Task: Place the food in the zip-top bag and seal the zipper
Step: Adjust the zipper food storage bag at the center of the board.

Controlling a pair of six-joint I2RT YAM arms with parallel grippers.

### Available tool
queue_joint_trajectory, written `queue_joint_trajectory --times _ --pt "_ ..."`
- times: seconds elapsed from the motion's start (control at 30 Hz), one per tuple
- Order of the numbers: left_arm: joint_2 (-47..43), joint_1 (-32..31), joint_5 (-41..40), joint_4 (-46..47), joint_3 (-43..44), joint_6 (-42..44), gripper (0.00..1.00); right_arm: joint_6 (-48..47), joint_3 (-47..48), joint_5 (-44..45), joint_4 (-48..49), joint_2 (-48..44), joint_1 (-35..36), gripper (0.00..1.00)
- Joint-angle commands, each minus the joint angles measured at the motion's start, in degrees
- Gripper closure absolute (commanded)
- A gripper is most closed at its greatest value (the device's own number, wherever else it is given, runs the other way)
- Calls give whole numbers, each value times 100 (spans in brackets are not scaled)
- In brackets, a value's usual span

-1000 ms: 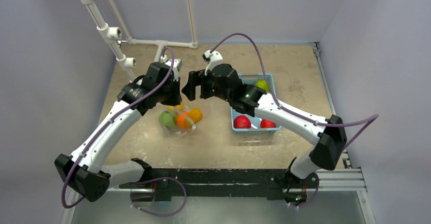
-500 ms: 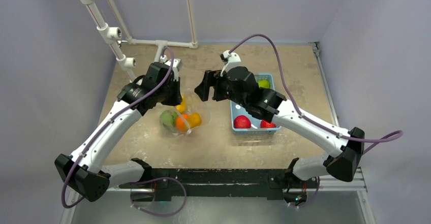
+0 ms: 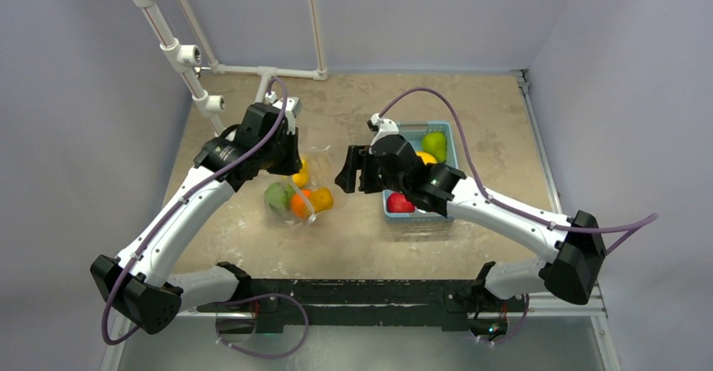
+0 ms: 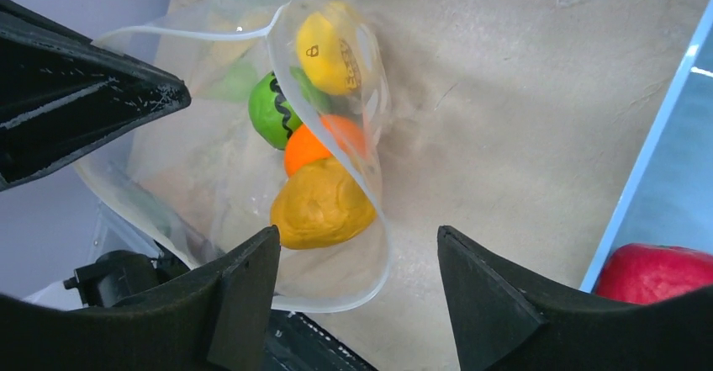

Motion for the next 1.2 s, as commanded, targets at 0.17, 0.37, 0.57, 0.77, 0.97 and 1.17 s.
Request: queue_joint_trajectory --times 0.17,0.37,0.57,0.77,0.97,1.17 --pt "-125 -21 51 237 117 -116 100 323 -357 -403 612 227 23 35" --pt "-146 -21 60 239 105 -146 100 426 -509 -539 915 438 23 48" --pt "-210 -21 73 218 118 -152 100 408 -406 -586 986 611 23 82" --pt "-319 -19 3 86 221 -132 100 354 25 -426 607 562 23 100" --pt "-421 -21 -116 -124 434 -30 100 36 743 -206 115 358 23 100" --pt "-502 -21 -112 -286 646 -32 100 -348 1443 -239 -384 333 23 100"
